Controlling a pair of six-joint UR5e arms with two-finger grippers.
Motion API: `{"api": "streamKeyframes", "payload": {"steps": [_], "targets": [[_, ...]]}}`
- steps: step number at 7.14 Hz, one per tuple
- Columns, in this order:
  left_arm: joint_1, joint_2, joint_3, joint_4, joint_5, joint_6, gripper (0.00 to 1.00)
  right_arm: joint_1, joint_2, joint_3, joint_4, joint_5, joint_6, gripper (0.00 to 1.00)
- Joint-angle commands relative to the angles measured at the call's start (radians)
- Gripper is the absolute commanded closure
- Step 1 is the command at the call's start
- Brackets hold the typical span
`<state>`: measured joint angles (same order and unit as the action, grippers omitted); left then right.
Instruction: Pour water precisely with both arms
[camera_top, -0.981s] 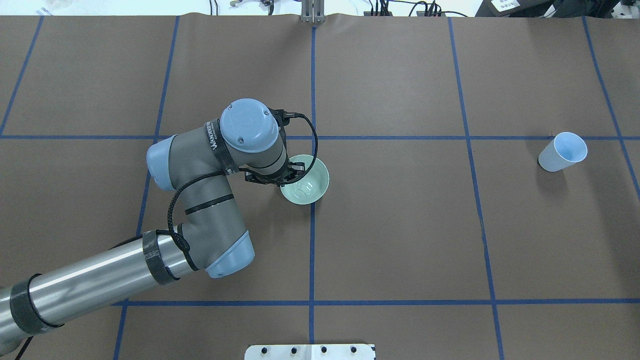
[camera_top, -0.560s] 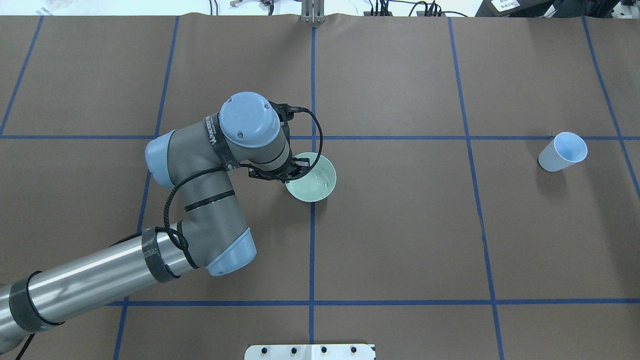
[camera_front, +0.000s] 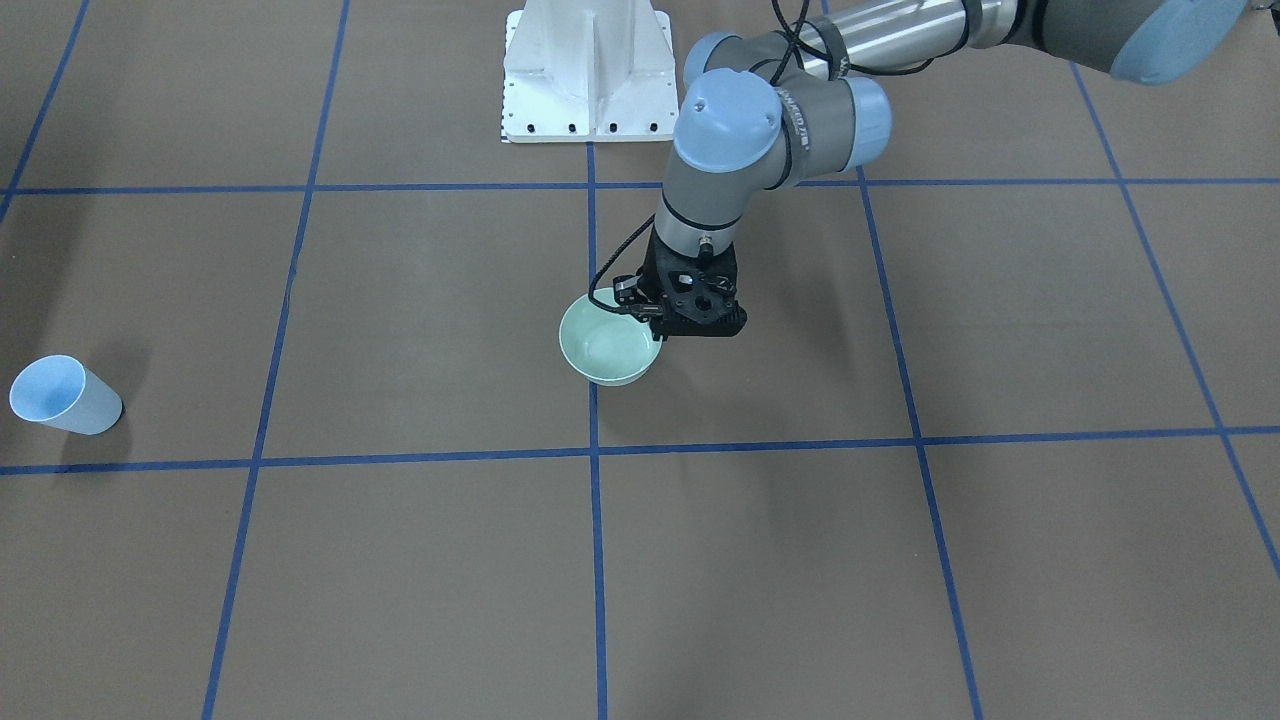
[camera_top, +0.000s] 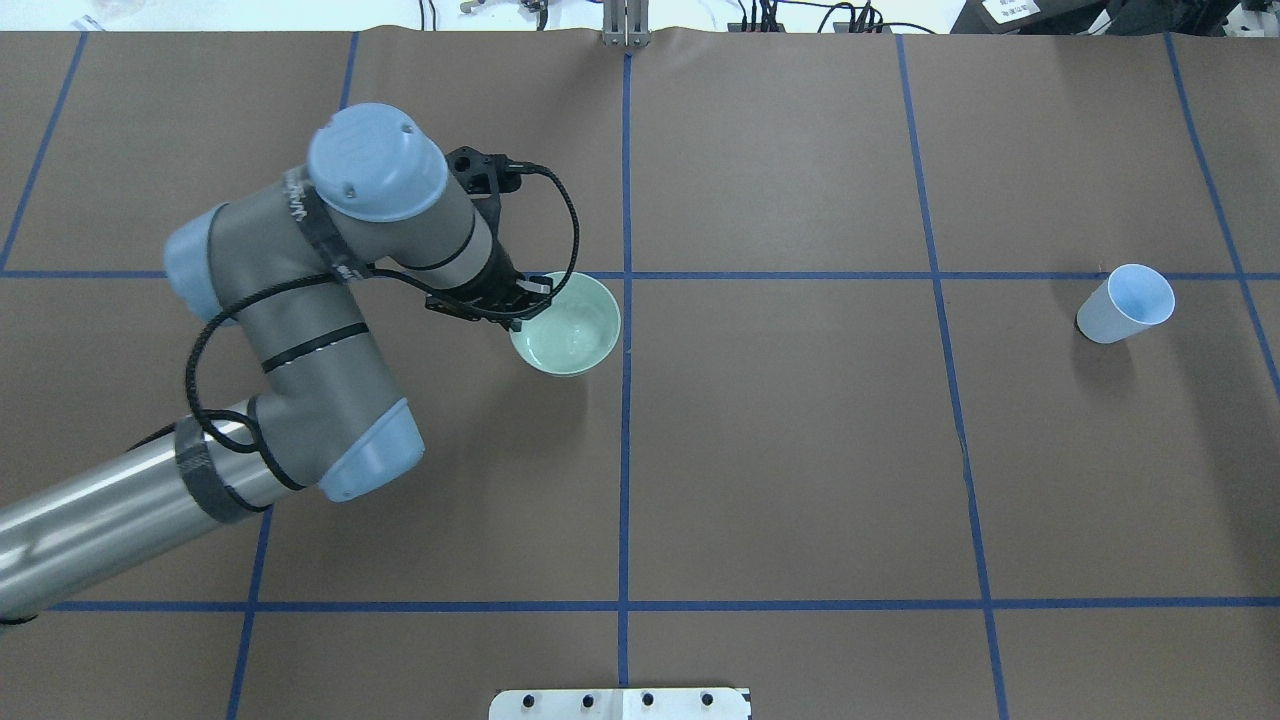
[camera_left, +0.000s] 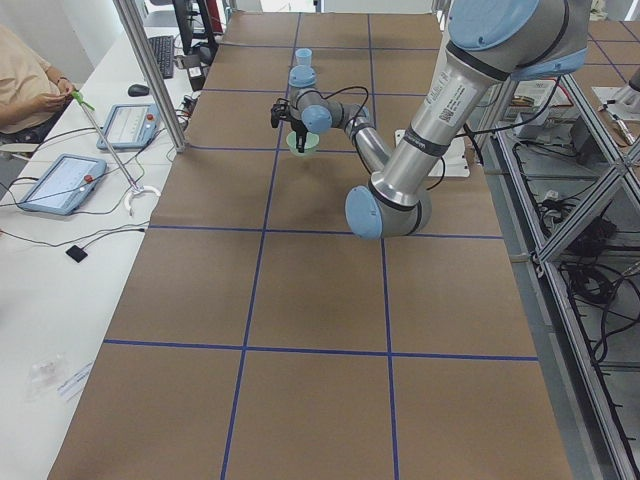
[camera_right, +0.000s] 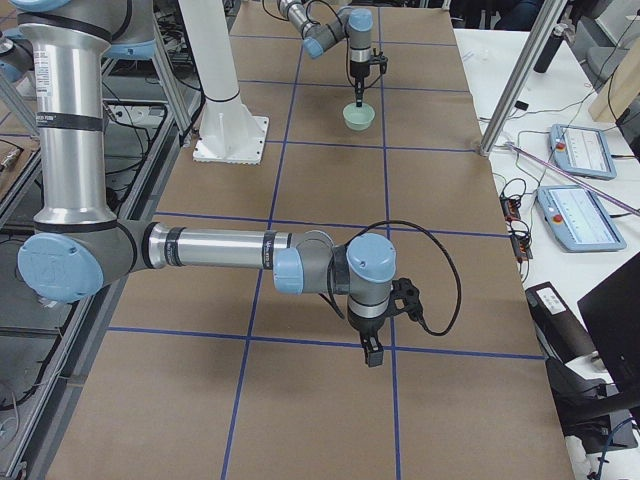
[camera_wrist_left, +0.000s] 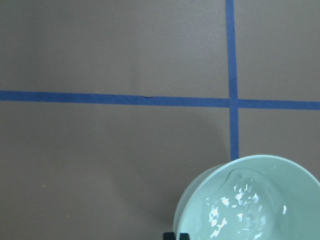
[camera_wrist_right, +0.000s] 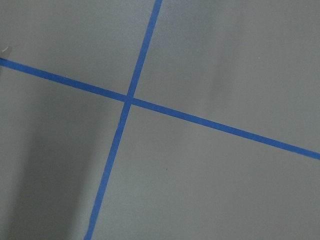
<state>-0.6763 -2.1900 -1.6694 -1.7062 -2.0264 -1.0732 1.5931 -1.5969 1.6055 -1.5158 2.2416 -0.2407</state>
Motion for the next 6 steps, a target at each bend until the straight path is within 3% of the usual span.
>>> {"api": "streamKeyframes", "payload": {"steps": [1,3,6], "targets": [[-0.115,0.242,-0.140,-0.012,-0.098,0.237,1.00,-0.001,0.000,-0.006,0.000,0.036,0.001,0.00],[-0.204,0.413,-0.173,-0.065,-0.144,0.440,1.00,-0.001,0.000,-0.006,0.000,0.035,-0.005,0.00],[-0.290,0.625,-0.159,-0.235,-0.212,0.587,1.00,-0.001,-0.002,-0.006,0.005,0.033,-0.009,0.00]]}}
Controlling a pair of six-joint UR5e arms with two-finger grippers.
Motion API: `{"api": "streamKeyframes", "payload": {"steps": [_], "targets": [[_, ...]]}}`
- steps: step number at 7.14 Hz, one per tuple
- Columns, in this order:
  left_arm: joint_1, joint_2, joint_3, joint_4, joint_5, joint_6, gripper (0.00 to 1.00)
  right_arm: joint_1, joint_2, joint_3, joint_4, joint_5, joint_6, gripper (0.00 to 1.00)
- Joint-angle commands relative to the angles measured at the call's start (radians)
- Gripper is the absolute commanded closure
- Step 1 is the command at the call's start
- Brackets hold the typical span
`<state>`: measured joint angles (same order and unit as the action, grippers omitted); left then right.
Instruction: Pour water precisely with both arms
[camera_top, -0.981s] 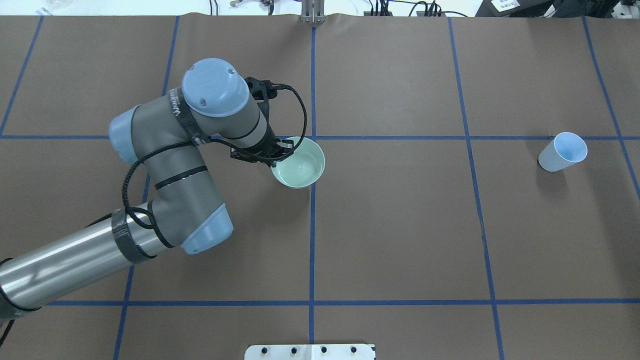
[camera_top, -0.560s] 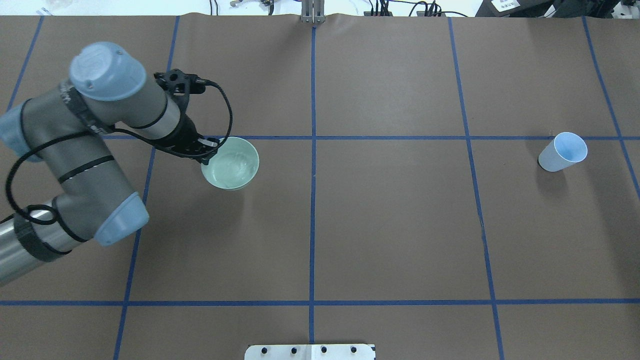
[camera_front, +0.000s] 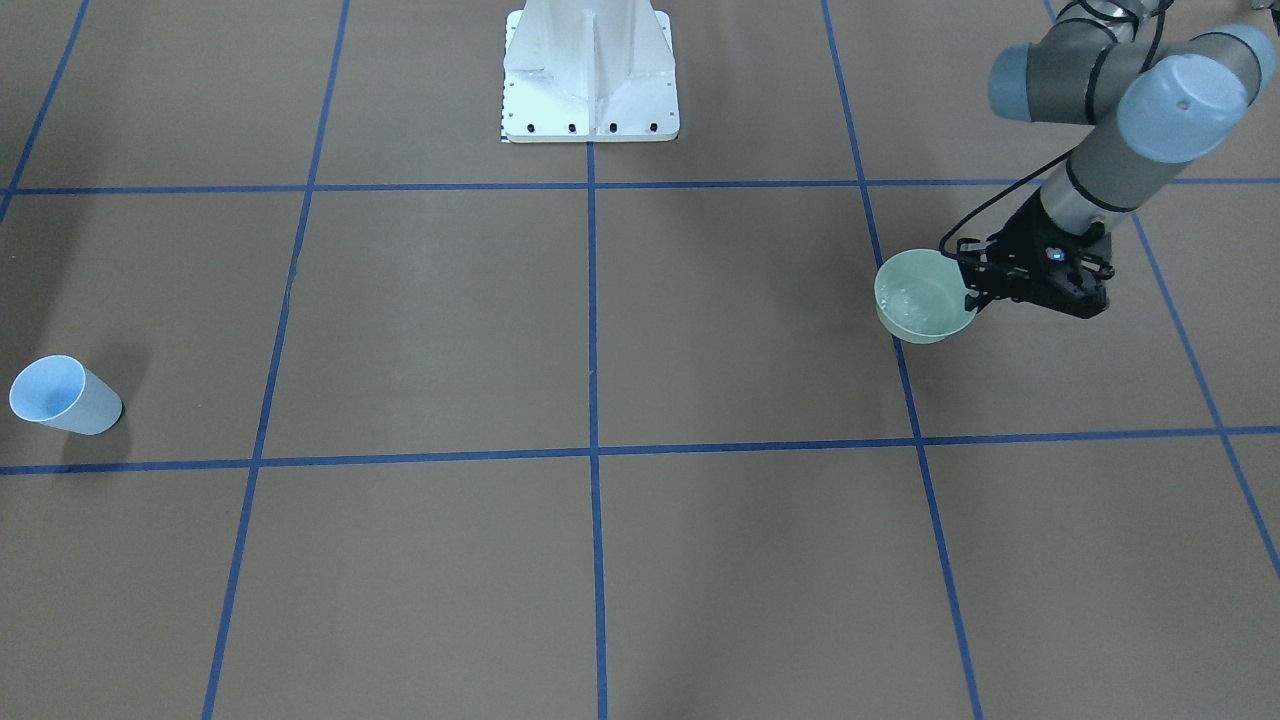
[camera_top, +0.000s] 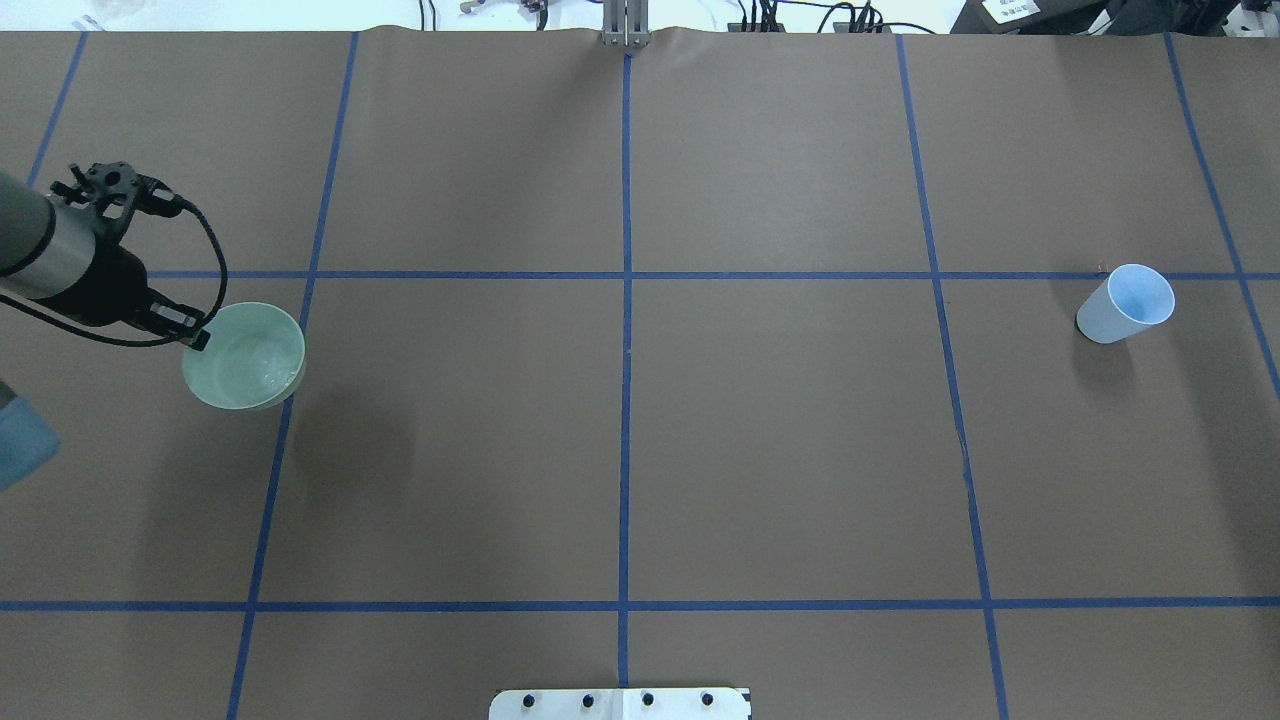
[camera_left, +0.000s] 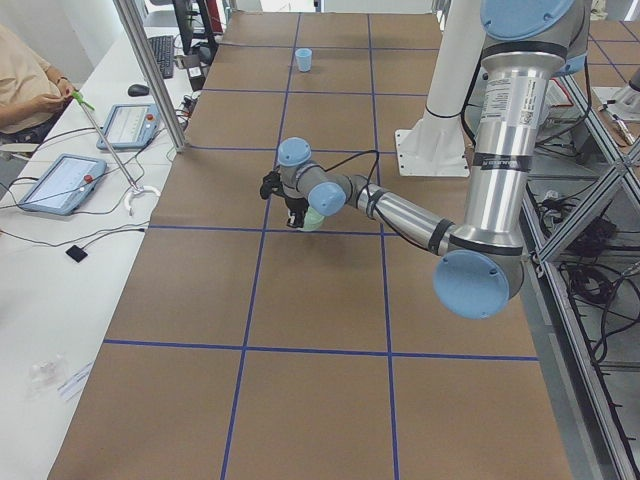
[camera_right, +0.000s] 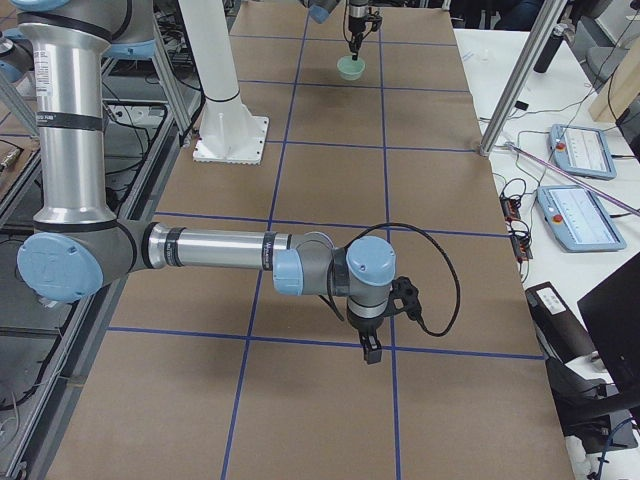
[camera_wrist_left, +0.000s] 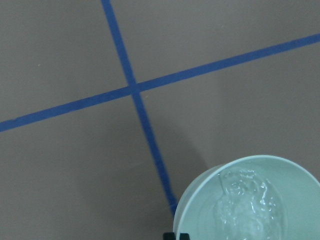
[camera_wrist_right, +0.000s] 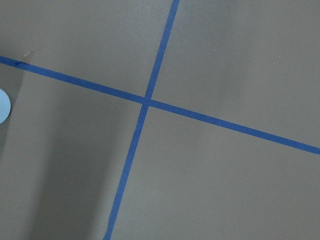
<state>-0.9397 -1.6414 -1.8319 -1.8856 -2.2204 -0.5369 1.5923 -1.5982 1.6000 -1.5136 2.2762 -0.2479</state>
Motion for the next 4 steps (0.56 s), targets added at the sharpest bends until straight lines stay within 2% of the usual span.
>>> {"api": "streamKeyframes", "payload": {"steps": [1,3,4], "targets": [[-0.031,0.093,0.028,-0.096,-0.018,0.055,1.00,0.000,0.000,0.000,0.004,-0.001,-0.002,0.00],[-0.034,0.094,0.133,-0.217,-0.019,0.057,1.00,0.000,0.001,0.001,0.006,-0.003,-0.002,0.00],[-0.037,0.094,0.141,-0.222,-0.019,0.057,1.00,0.000,0.001,0.001,0.006,-0.003,-0.002,0.00]]}}
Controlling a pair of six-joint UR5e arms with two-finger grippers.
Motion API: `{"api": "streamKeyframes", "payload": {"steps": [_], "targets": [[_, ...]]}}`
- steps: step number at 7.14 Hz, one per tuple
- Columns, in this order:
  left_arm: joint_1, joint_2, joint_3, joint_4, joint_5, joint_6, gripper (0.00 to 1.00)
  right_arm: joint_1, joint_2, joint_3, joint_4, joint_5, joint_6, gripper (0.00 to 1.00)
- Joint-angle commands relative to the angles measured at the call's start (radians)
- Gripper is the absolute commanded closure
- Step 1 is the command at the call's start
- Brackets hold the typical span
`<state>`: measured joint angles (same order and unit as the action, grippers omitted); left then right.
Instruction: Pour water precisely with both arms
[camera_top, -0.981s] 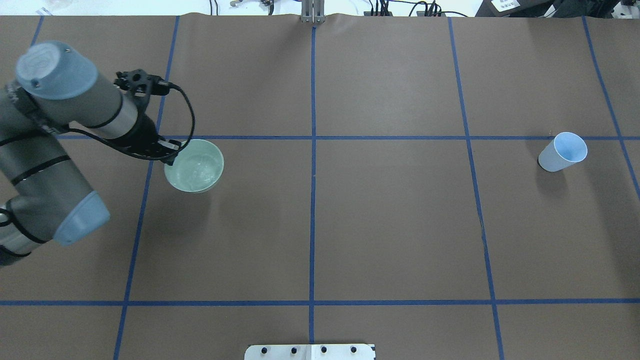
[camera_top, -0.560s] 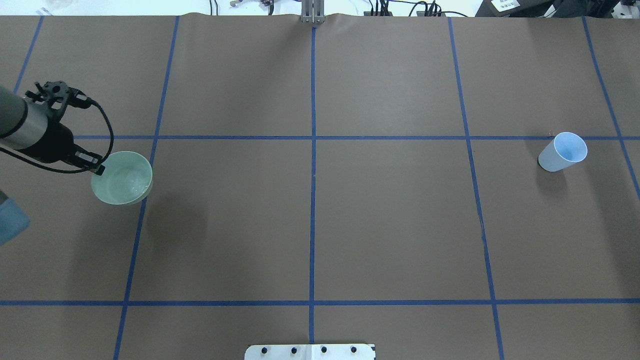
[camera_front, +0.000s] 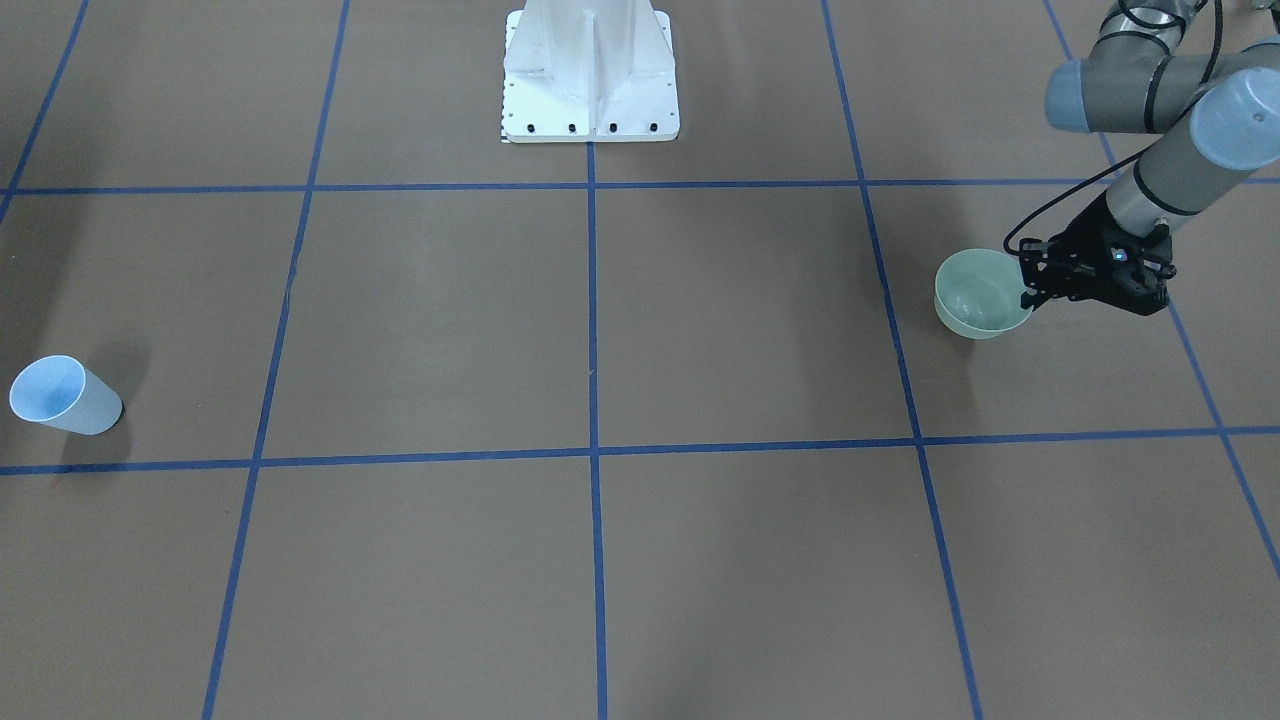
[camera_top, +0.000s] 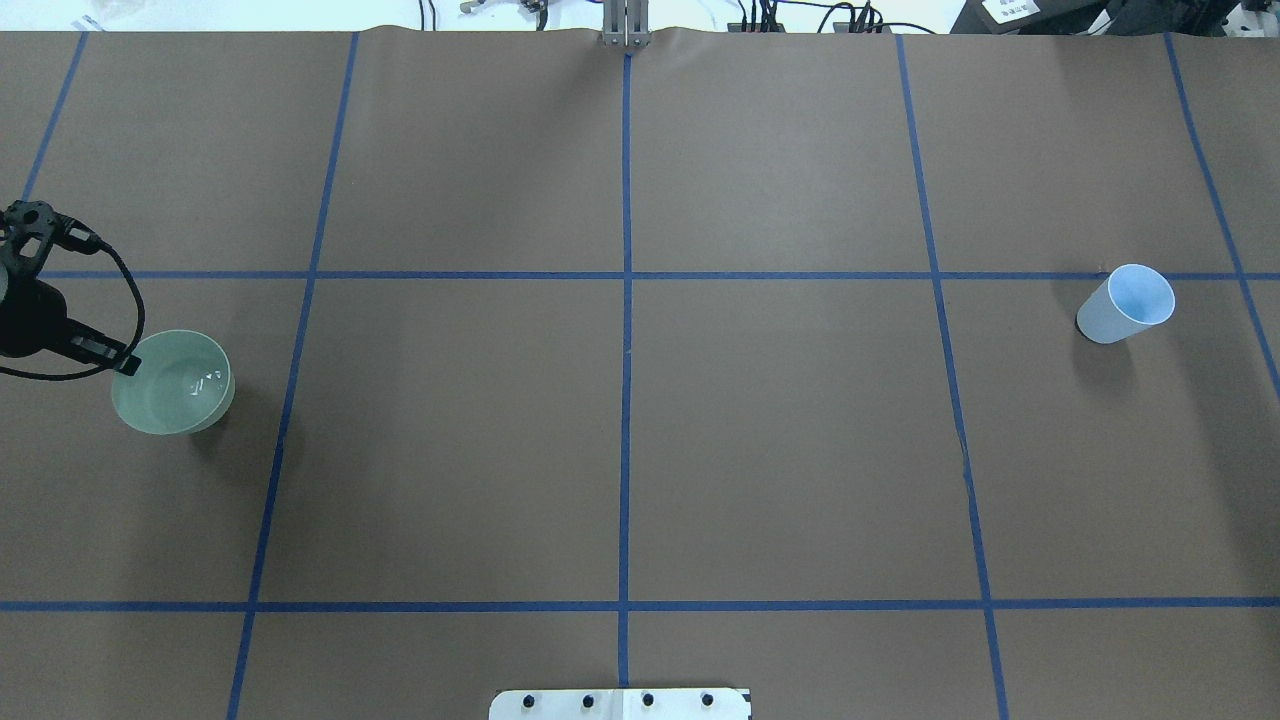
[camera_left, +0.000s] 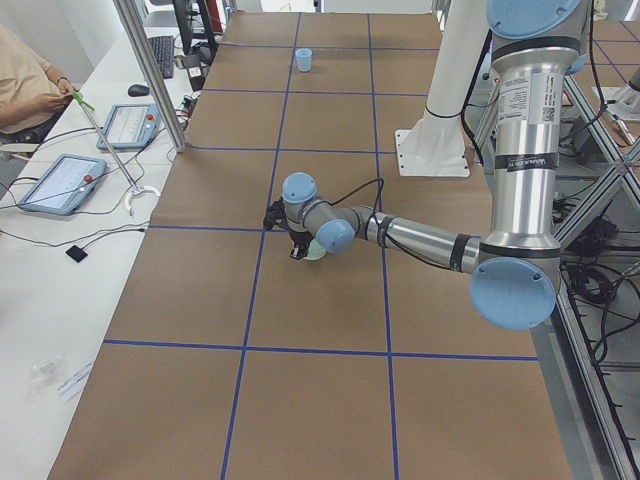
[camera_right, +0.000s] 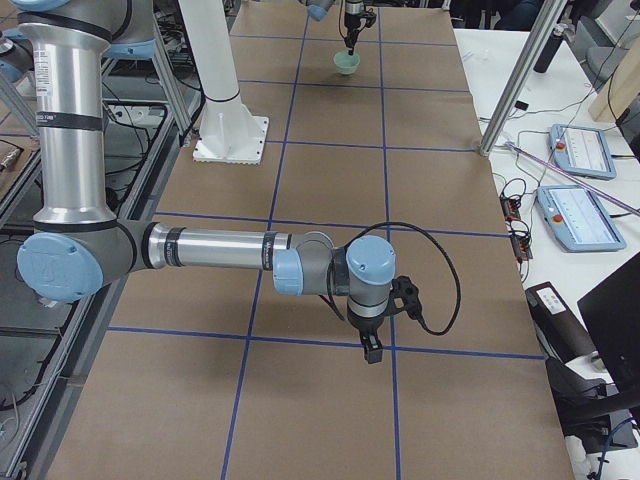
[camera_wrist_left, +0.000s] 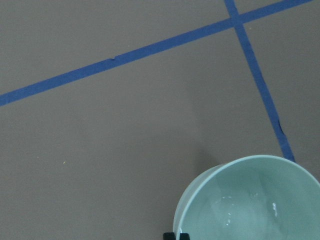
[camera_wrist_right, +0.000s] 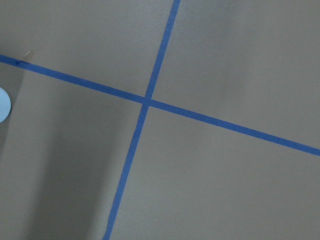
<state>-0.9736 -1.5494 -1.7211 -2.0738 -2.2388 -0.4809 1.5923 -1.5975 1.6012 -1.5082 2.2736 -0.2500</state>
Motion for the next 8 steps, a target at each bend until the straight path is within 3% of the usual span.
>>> {"api": "streamKeyframes", "payload": {"steps": [1,2,3,4,6,8], "targets": [[-0.008,0.000,0.037,-0.034,-0.001,0.001,0.77,0.000,0.002,0.000,0.000,0.000,0.000,0.00],[-0.010,0.000,0.038,-0.035,0.001,0.001,0.58,0.000,0.002,0.000,0.000,0.000,0.001,0.00],[-0.011,-0.001,0.038,-0.037,0.001,0.002,0.19,0.000,0.001,0.000,0.000,0.000,0.002,0.00],[-0.026,-0.006,0.035,-0.037,0.001,0.002,0.00,0.000,0.001,-0.001,-0.001,0.000,0.002,0.00],[-0.136,-0.014,0.041,-0.014,-0.040,0.022,0.00,0.000,-0.002,-0.001,-0.003,0.000,0.002,0.00],[-0.309,-0.033,0.029,0.229,-0.062,0.345,0.00,0.000,-0.002,-0.009,-0.003,0.000,0.002,0.00]]}}
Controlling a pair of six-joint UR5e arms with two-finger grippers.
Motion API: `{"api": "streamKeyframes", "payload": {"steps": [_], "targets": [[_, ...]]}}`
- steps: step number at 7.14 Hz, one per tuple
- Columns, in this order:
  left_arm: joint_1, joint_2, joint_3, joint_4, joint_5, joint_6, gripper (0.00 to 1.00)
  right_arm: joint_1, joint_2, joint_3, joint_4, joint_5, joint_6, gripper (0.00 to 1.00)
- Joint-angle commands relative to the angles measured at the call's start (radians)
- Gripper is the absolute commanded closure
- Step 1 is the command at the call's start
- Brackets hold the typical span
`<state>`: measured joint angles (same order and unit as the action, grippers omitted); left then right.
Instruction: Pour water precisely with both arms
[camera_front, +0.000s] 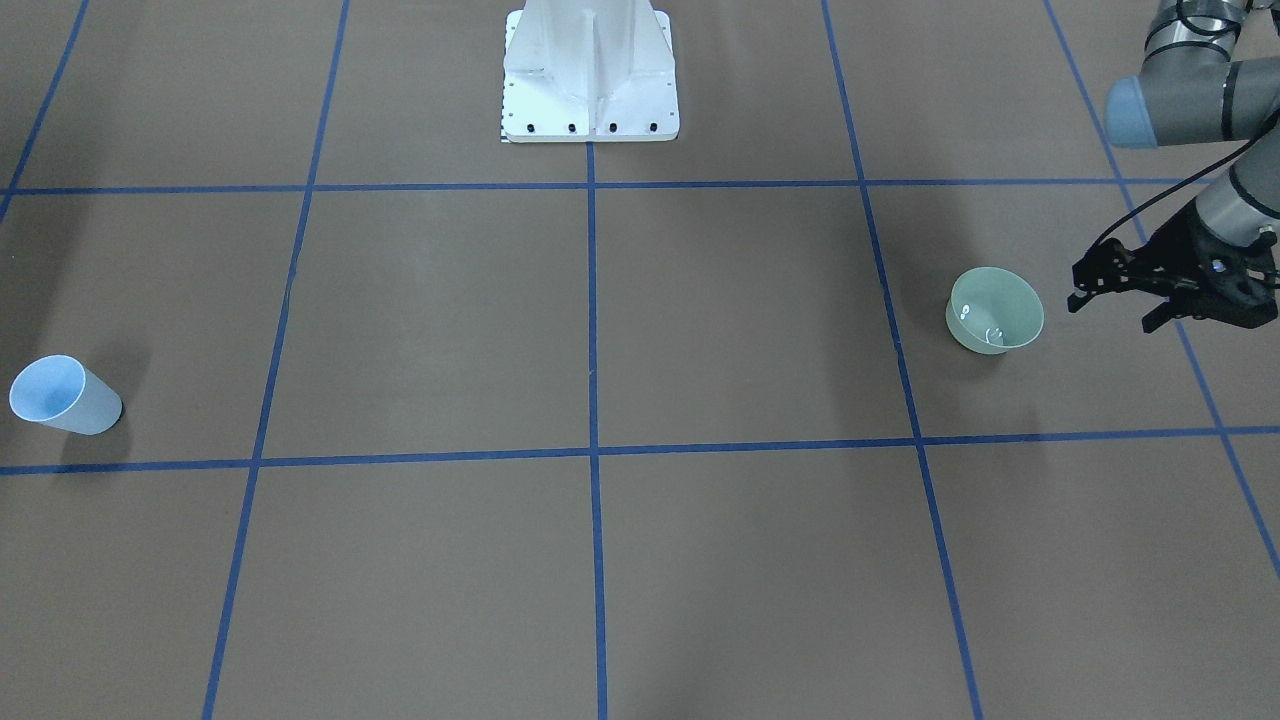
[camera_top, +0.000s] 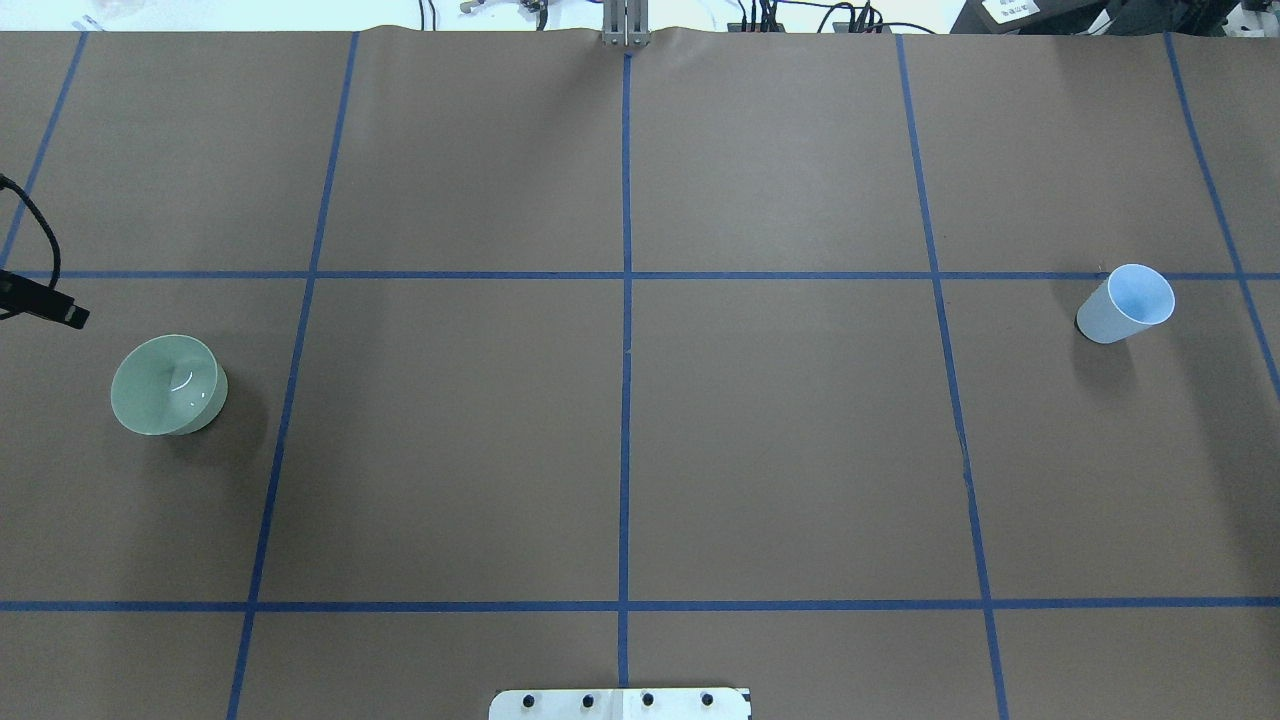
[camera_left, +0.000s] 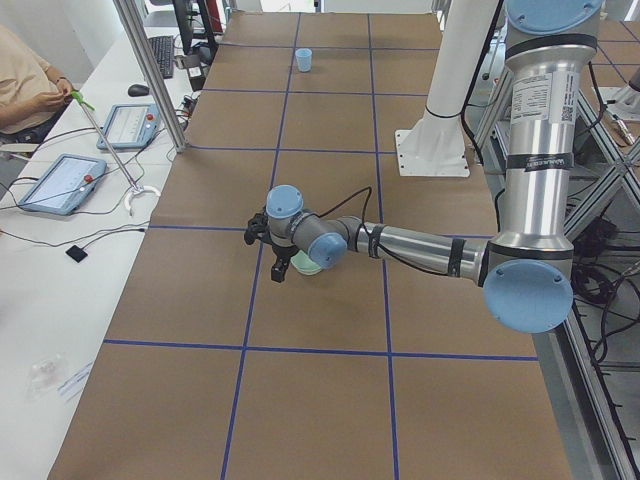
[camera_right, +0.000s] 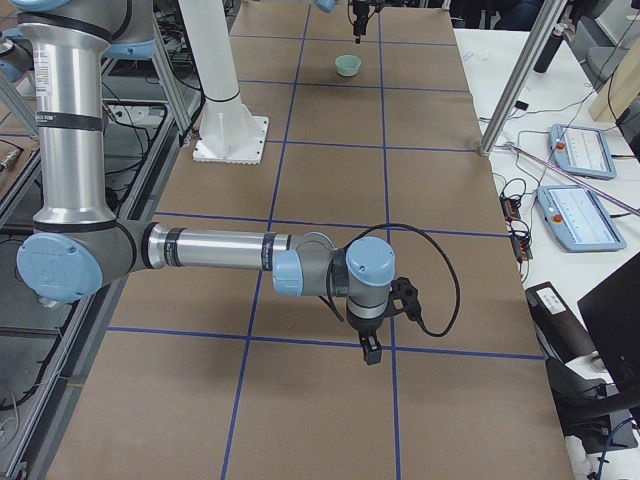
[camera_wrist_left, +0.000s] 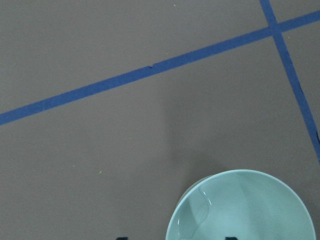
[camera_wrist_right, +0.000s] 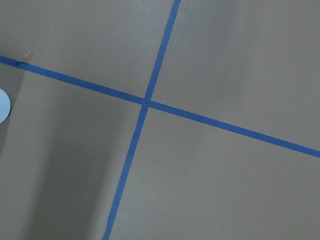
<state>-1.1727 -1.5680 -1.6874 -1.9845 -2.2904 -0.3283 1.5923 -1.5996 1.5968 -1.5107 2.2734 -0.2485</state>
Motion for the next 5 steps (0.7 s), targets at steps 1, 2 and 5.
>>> {"api": "streamKeyframes", "payload": {"steps": [1,2,5], "targets": [[-0.196,-0.026,-0.005,0.238,-0.008,0.315,0.00,0.000,0.000,-0.006,0.000,0.000,0.000,0.00],[-0.276,-0.032,0.003,0.315,-0.006,0.424,0.00,0.000,0.000,-0.012,0.000,0.000,0.002,0.00],[-0.451,-0.029,0.046,0.414,-0.006,0.592,0.00,0.000,0.001,-0.020,0.000,0.000,0.006,0.00]]}}
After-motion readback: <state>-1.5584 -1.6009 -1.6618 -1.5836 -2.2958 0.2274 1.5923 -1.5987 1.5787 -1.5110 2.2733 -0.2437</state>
